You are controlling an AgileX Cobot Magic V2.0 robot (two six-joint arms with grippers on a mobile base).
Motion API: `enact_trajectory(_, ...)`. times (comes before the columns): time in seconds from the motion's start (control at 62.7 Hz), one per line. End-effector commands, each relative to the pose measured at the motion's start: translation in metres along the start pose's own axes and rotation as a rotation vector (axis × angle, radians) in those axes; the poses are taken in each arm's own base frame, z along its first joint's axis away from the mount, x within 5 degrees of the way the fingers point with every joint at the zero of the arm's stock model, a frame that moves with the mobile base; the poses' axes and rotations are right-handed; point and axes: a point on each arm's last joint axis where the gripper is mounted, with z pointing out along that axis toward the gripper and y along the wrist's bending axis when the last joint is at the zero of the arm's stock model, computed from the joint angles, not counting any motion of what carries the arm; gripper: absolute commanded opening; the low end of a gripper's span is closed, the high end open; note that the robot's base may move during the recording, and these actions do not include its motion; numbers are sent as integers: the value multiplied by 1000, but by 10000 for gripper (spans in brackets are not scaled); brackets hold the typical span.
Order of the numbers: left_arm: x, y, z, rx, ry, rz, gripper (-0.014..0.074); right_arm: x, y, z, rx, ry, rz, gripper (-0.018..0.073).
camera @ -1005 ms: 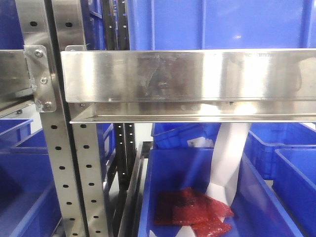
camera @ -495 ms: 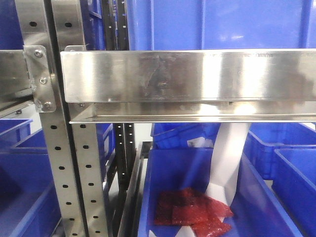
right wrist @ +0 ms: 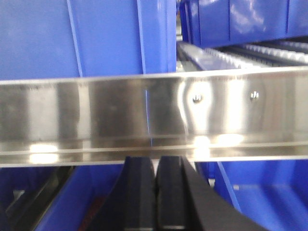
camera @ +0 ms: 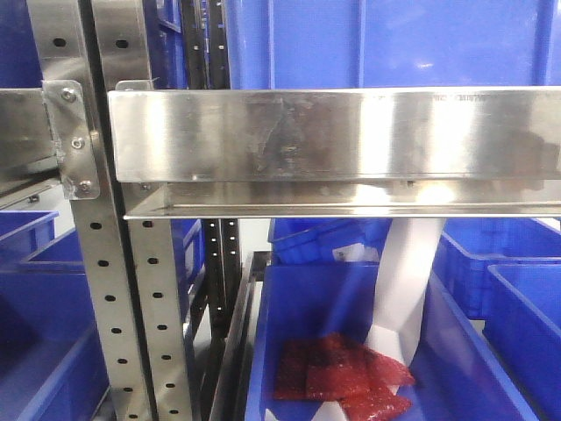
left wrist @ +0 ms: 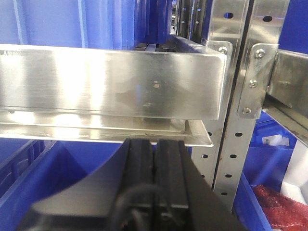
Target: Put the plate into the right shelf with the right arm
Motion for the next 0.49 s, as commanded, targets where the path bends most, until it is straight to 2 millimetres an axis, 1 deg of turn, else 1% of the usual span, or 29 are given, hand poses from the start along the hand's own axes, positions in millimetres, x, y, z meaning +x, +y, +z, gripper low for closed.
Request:
enact_trajectory(0.0,-5,1,-1,-12,-89,-15,-128,-17,1,-3,-4,-155,-17,66)
enact_trajectory(0.479,-5,1,-1,-12,-89,-15,-128,-17,1,-3,-4,-151,-17,66)
